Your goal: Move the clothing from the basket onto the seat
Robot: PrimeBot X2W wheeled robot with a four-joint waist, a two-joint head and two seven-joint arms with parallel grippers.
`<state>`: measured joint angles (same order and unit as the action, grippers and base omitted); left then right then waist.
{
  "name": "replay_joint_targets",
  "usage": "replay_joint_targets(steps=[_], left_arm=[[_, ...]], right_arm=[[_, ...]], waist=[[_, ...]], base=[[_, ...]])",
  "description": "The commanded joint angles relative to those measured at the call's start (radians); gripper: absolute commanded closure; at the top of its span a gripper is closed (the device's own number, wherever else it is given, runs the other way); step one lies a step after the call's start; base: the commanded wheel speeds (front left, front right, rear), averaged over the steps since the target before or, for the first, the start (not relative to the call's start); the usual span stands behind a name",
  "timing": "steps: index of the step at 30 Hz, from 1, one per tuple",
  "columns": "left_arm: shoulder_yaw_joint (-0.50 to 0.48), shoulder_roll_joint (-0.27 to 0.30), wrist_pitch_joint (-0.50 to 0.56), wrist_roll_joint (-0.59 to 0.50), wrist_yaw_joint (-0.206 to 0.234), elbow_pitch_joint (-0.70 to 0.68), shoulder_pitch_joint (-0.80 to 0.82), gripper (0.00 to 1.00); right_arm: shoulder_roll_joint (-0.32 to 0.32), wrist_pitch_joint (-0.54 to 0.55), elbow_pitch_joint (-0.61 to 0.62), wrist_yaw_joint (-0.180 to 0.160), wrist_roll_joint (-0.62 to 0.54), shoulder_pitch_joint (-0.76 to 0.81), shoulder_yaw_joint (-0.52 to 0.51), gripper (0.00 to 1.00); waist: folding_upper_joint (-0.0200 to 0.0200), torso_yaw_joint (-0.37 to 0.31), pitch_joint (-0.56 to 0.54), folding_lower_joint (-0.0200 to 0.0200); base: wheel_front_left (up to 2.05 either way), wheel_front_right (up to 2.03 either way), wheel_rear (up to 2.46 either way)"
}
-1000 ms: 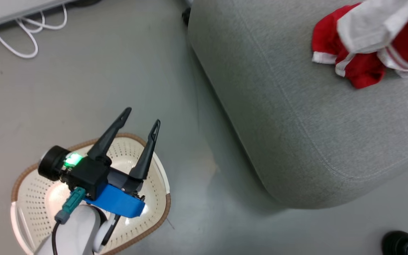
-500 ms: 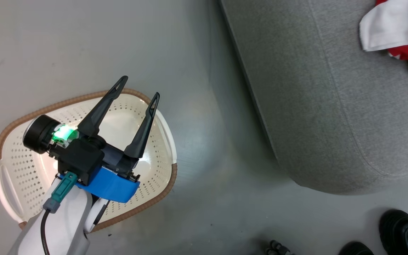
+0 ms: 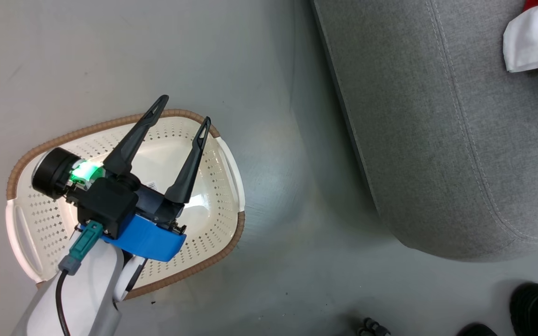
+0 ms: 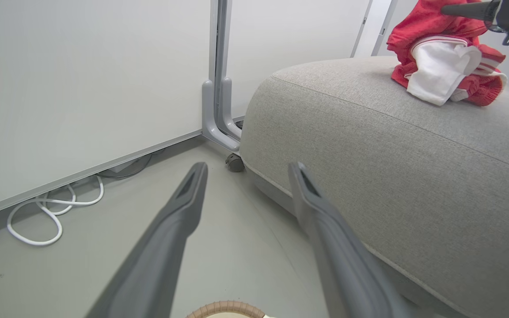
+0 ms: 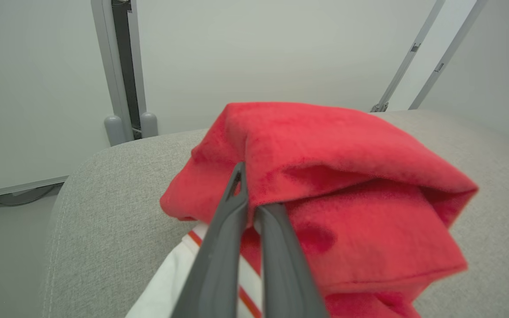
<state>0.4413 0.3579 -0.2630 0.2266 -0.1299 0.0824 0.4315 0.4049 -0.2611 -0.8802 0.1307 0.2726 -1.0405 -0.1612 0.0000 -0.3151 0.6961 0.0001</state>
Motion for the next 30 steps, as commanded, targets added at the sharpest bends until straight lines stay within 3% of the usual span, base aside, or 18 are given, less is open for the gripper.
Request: replay_joint_targets(steps=[1,2,3,15,24,30], left_arm=[[0.000,-0.002,-0.003,-0.001,-0.001,0.004,0.011,0.00],[0.003,-0.005,-0.003,0.000,-0.001,0.006,0.009,0.00],[0.005,-0.008,-0.003,0.001,-0.001,0.009,0.009,0.00],[0.004,-0.061,-0.003,0.021,-0.001,0.040,-0.017,0.00],[-0.013,-0.142,-0.003,0.051,-0.001,0.090,-0.080,0.00],[-0.056,-0.188,-0.003,0.076,-0.001,0.130,-0.166,0.00]], right_arm=[[-0.003,-0.005,0.004,0.000,-0.010,0.014,-0.001,0.78],[-0.003,-0.005,0.007,0.000,-0.015,0.017,-0.002,0.51],[-0.004,-0.005,0.011,0.000,-0.023,0.020,-0.003,0.01],[0.008,-0.005,0.060,0.000,-0.081,0.123,-0.018,0.00],[0.015,-0.005,0.124,0.000,-0.070,0.284,0.007,0.00],[-0.017,-0.005,0.212,0.000,-0.056,0.442,0.032,0.00]], waist=[[0.0000,0.001,-0.004,-0.0001],[0.0000,0.002,-0.007,-0.0001],[0.0000,0.003,-0.011,-0.0001],[0.0000,0.042,-0.112,-0.0001],[0.0000,0.100,-0.285,-0.0001],[0.0000,0.133,-0.426,-0.0001]], base=[[0.00,0.00,0.00],[0.00,0.00,0.00],[0.00,0.00,0.00],[0.00,0.00,0.00],[0.00,0.00,0.00],[0.00,0.00,0.00]])
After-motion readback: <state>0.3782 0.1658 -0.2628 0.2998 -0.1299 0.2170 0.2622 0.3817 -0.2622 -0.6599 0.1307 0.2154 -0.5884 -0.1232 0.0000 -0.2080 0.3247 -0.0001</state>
